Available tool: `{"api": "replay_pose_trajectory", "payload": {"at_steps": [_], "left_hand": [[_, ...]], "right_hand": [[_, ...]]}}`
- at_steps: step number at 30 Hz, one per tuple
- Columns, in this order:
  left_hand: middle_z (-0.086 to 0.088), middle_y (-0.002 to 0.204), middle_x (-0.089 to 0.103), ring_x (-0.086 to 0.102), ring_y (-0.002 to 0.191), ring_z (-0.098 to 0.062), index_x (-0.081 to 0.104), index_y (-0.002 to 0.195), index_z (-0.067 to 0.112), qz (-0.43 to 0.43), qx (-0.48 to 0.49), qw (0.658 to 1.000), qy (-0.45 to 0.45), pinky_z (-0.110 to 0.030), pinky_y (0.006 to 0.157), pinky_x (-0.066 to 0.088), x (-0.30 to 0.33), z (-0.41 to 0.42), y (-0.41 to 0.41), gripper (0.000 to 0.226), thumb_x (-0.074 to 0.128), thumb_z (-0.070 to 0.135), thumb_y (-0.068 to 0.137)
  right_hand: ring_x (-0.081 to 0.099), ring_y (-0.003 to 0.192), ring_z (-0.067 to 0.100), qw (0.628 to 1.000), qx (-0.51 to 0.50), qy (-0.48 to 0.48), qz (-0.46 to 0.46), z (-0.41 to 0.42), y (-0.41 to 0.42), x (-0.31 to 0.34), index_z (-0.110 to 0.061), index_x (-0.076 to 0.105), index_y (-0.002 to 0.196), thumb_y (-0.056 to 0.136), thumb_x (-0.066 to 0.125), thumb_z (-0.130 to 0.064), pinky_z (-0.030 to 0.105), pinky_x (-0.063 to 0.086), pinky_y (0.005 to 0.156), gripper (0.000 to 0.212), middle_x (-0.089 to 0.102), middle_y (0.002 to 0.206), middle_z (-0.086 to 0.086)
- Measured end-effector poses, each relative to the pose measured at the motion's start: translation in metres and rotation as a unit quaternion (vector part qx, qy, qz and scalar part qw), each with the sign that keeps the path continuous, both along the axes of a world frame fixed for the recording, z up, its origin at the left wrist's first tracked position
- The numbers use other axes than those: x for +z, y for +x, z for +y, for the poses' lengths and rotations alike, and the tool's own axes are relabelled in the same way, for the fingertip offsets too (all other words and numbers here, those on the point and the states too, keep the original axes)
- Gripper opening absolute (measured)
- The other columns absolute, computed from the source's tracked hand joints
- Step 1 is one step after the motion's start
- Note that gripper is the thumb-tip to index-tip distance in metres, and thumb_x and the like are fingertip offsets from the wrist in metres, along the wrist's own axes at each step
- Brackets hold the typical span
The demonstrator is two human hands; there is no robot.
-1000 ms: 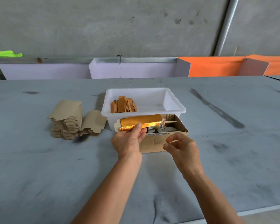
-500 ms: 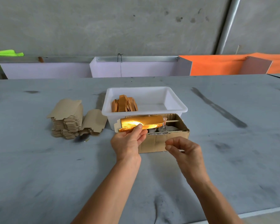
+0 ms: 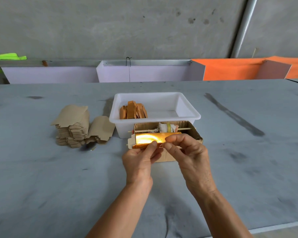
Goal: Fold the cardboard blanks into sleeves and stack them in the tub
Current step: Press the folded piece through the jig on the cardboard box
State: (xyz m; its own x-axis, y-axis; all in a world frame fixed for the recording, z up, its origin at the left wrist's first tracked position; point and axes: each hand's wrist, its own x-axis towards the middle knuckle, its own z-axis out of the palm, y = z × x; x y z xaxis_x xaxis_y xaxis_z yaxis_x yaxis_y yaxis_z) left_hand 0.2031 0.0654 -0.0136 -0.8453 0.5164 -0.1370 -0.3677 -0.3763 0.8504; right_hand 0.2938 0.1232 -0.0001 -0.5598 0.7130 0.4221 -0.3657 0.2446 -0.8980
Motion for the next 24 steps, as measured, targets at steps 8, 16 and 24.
{"api": "replay_pose_trajectory", "payload": {"at_steps": [8,16,24], "left_hand": [[-0.007,0.07,0.073,0.071,0.065,-0.017,0.071,0.08,0.004,-0.017,-0.012,1.0,-0.007,-0.02,0.054,0.053,-0.005,-0.001,0.005,0.006,0.074,0.006,0.075],[-0.013,0.077,0.073,0.072,0.068,-0.022,0.069,0.081,0.002,-0.018,-0.011,1.0,0.001,-0.024,0.058,0.055,-0.006,-0.001,0.001,0.002,0.068,0.001,0.081],[-0.016,0.082,0.072,0.072,0.071,-0.024,0.068,0.088,-0.001,-0.021,-0.005,1.0,0.001,-0.026,0.059,0.057,-0.006,0.001,0.001,0.007,0.068,0.001,0.081]], "right_hand": [[0.063,0.076,0.016,0.999,0.014,-0.038,-0.001,0.0,-0.008,-0.007,-0.011,0.07,0.086,0.081,0.065,0.004,0.022,0.051,0.071,0.017,0.069,0.074,0.001],[0.057,0.063,0.001,0.998,0.014,-0.053,-0.035,0.001,-0.006,-0.013,-0.009,0.071,0.095,0.082,0.066,0.004,0.01,0.043,0.055,0.019,0.067,0.067,-0.004],[0.059,0.064,0.002,0.997,0.002,-0.062,-0.05,0.001,-0.006,-0.015,-0.014,0.071,0.094,0.082,0.065,0.005,0.011,0.045,0.058,0.023,0.069,0.07,-0.001]]}}
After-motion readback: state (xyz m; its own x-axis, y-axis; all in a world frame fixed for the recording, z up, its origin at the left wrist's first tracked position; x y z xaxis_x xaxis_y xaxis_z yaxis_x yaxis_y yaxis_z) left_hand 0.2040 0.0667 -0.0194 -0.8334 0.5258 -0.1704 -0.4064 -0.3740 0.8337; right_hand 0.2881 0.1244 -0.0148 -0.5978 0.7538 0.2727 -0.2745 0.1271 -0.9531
